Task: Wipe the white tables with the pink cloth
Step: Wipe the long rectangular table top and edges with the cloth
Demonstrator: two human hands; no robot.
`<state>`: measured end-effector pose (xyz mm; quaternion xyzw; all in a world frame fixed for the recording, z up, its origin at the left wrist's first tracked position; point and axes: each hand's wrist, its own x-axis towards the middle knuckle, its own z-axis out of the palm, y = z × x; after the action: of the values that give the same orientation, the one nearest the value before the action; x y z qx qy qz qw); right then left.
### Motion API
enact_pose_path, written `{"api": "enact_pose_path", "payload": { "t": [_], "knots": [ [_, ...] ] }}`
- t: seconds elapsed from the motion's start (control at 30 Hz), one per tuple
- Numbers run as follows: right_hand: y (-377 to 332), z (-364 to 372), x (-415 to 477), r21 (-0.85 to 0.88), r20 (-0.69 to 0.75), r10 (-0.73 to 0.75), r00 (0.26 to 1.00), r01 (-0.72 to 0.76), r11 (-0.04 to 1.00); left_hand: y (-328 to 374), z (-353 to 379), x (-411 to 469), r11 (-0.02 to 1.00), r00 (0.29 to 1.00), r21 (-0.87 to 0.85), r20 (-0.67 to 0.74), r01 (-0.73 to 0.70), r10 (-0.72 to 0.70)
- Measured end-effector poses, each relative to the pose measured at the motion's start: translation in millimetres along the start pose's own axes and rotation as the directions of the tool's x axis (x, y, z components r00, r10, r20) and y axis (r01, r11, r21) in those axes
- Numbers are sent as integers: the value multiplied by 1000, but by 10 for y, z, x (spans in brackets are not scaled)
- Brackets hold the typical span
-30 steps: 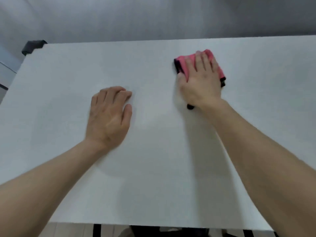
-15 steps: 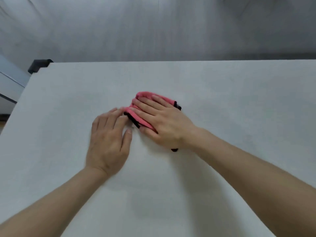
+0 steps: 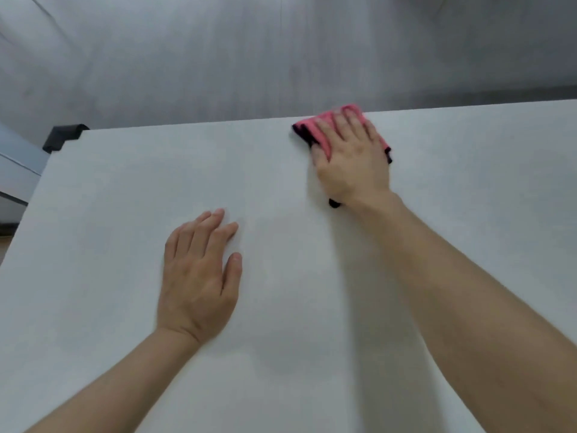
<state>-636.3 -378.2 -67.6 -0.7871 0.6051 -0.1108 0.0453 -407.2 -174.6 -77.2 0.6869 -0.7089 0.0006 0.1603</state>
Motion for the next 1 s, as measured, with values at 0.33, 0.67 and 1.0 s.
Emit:
{"api": "enact_pose_path", "payload": {
  "t": [0.33, 0.67, 1.0],
  "knots": [
    [-969, 120, 129, 27, 152, -268, 951, 267, 963, 20, -5, -4, 1000, 1000, 23, -2, 5, -5],
    [550, -223, 126, -50, 84, 121, 989, -117, 992, 12, -3, 3, 1000, 1000, 15, -3, 10, -10],
    [16, -226, -1053, 55, 130, -369, 921, 364, 930, 20, 8, 16, 1000, 1000, 26, -14, 7, -7]
  ]
}}
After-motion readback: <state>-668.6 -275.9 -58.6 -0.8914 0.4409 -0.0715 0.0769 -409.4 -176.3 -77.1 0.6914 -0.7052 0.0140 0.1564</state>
